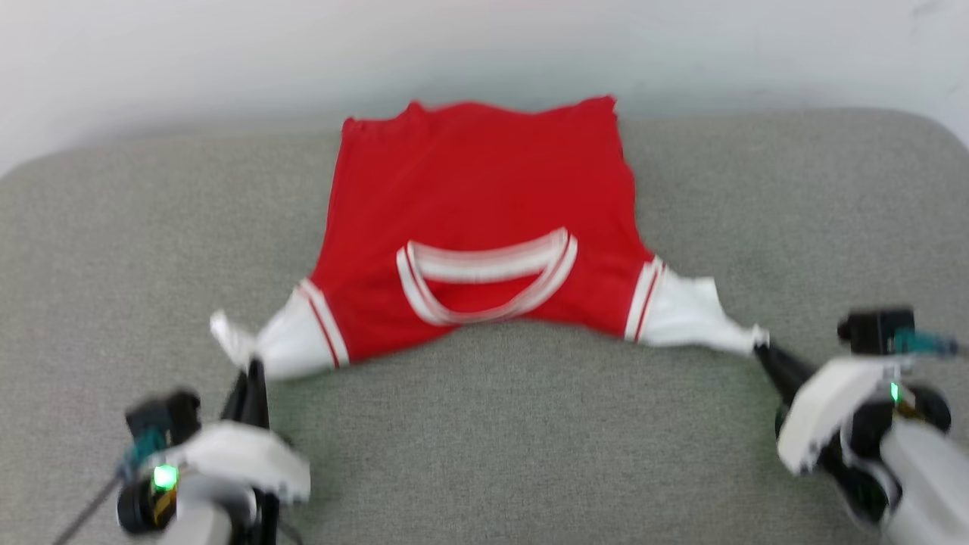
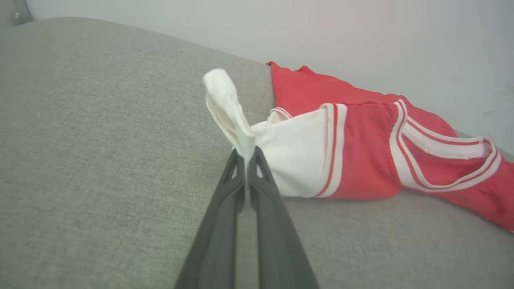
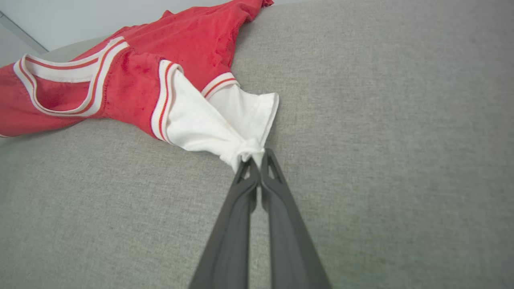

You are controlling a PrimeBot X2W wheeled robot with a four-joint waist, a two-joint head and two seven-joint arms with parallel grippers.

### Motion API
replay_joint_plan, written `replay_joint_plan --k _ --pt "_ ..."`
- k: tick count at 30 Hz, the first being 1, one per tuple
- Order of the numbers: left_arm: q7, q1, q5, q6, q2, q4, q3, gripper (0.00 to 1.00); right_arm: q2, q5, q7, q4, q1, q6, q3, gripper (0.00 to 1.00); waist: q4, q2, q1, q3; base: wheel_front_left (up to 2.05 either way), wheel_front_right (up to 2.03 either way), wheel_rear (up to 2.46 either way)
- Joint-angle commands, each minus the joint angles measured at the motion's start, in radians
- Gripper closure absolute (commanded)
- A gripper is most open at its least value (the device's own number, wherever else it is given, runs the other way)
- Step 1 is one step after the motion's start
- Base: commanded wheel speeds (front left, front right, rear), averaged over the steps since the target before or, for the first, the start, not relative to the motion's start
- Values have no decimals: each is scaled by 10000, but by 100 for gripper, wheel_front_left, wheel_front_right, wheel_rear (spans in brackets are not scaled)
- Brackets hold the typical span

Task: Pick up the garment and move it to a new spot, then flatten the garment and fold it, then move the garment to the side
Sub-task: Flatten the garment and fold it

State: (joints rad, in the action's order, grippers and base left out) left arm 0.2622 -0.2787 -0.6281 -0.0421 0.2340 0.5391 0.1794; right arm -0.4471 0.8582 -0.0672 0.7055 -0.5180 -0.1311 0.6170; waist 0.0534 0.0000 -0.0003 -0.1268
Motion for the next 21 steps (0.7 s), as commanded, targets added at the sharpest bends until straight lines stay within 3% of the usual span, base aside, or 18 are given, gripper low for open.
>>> replay_joint_plan --k 1,8,14,16,17,18,21 --pt "-81 703 -27 -193 25 -445 -16 100 -139 -12 47 -247 728 7 -154 100 8 0 3 438 0 0 0" --pt "-776 2872 0 -1011 79 -2094 111 100 -121 -350 309 -1264 2989 7 -1002 100 1 0 3 901 0 0 0" --pt "-1420 4245 170 -1814 341 -3699 163 100 193 -1360 1222 -2374 5004 7 -2460 100 -47 0 3 1060 0 0 0" --pt "-1541 4491 210 -1991 415 -4133 156 100 336 -1704 1635 -2872 5488 9 -2998 75 -76 0 3 1027 0 0 0" --pt "-1578 4548 249 -2062 427 -4375 165 100 462 -1911 1818 -3170 5690 9 -3283 15 -101 0 3 989 0 0 0" --pt "-1608 4570 305 -2114 457 -4596 200 100 614 -2093 1941 -3498 5828 7 -3572 0 -130 0 3 961 0 0 0" --pt "-1690 4459 478 -2238 483 -5134 334 100 1090 -2663 2078 -4548 6011 5 -4516 0 -242 0 3 801 0 0 0"
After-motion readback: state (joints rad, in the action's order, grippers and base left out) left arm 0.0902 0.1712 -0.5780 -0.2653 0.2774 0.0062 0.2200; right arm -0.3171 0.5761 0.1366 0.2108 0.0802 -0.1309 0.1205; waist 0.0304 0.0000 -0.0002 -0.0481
